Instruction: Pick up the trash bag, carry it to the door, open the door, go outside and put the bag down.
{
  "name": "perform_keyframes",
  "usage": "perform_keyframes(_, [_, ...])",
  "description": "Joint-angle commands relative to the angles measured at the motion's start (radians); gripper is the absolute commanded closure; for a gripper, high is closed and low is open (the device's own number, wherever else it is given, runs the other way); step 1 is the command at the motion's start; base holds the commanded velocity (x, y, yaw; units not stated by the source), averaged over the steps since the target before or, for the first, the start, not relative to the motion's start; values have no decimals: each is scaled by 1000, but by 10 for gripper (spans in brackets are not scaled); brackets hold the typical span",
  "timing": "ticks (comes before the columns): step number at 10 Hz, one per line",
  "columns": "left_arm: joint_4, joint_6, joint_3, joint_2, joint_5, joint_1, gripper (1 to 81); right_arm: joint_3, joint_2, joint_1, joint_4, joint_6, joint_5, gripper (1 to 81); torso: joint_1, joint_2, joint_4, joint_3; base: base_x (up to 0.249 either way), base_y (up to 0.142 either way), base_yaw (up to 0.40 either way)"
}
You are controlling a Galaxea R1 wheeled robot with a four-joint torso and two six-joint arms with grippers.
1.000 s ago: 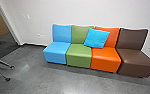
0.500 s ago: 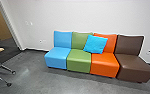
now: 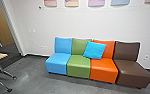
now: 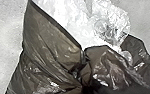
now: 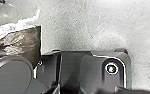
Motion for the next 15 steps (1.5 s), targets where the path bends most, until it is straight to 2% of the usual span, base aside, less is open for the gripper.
perform_keyframes(1, [-9,29,-21,13,85,-37,811,-34,1,37,21,-6,-58,10,-62,97,0,-2,0,0,0])
perform_keyframes(2, [-12,52,-55,40,81,-12,811,-57,21,17,19,-6,-55,10,-84,129,0,17,0,0,0])
perform_keyframes(4, [-14,97,-159,103,79,34,811,-112,50,-21,19,-7,-15,10,-117,180,0,28,0,0,0])
perform_keyframes(6, [-14,115,-211,143,68,66,811,-166,73,-56,16,-7,-6,10,-166,256,0,31,0,0,0])
perform_keyframes(9, [-12,118,-219,168,28,117,811,-280,144,-124,10,-10,-4,10,-236,364,0,31,0,0,0])
perform_keyframes(11, [-12,132,-221,192,16,146,811,-405,231,-153,4,-18,23,10,-283,437,0,31,0,0,0])
perform_keyframes(12, [-11,134,-222,201,-13,163,811,-444,265,-164,1,-21,26,10,-306,471,0,31,0,0,0])
perform_keyframes(14, [-12,143,-222,209,-40,183,811,-464,300,-179,-25,-23,28,10,-353,545,0,31,0,0,0])
perform_keyframes(15, [-14,143,-222,209,-56,187,811,-465,306,-185,-33,-23,28,10,-377,582,0,82,0,0,0])
